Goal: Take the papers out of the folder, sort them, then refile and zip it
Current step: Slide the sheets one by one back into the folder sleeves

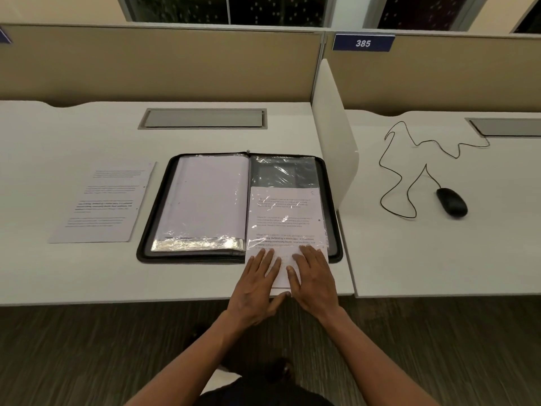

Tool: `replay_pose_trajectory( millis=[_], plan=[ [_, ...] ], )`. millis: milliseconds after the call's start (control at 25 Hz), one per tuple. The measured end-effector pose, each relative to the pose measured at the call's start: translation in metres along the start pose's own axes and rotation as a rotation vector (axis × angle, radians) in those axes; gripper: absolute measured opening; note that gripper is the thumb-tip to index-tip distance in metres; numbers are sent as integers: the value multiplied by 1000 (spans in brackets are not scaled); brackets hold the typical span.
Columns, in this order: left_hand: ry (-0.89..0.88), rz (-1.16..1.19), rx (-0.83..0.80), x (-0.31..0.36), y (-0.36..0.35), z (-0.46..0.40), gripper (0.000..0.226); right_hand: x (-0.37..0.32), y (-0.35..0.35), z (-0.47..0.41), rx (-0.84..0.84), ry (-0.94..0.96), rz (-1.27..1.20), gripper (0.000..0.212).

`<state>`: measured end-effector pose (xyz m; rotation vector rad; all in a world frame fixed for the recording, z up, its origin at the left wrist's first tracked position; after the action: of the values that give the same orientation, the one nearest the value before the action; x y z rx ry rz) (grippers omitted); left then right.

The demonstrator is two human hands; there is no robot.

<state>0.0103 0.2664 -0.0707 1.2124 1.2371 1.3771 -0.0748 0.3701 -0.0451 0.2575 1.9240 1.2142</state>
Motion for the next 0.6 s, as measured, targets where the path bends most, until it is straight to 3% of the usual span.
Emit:
replay_pose_trajectory(
  millis=[160,400,600],
  plan=[
    [37,5,-1,0,11,-12,91,5,-9,10,-66,-14,19,56],
    [177,-6,60,-15,22,-14,75,8,-14,-15,-169,-76,62,67],
    [103,-77,-33,-24,22,-28,84,4,-23,-15,-187,-80,77,64]
  ],
)
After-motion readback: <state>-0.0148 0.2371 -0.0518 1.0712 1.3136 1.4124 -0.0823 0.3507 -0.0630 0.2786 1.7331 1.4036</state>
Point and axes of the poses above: each hand's wrist, its own z-axis away from the middle knuckle, its own y-axis out of the back of the hand, x = y × z, the point moved 9 cm from there along -z, towards the middle knuckle, and after that the axes turned 12 degrees about -z, right-handed, at the moved point
